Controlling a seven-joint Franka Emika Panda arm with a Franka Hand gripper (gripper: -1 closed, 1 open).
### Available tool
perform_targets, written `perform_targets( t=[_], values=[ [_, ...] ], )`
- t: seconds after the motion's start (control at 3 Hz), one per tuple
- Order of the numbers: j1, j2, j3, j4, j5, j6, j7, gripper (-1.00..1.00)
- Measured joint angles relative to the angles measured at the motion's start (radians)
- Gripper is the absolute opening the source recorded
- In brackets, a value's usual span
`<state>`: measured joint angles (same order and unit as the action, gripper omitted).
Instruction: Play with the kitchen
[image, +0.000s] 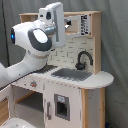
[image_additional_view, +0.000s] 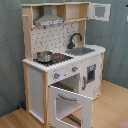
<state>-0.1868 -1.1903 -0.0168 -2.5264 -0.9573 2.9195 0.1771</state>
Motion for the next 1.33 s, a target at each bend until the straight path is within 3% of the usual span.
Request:
perform_targets(
  t=[0.33,1.0,1.33],
  values=[
    [-0.012,0.089,0.009,0.009,0.000,0.057,0.000,-1.00],
    [-0.012,0.241,0.112,0.083,0.001,0.085,0.016,-1.00],
    [-0.013,0.326,0.141,0.111,0.001,0.121,0.016,-1.00]
  ],
)
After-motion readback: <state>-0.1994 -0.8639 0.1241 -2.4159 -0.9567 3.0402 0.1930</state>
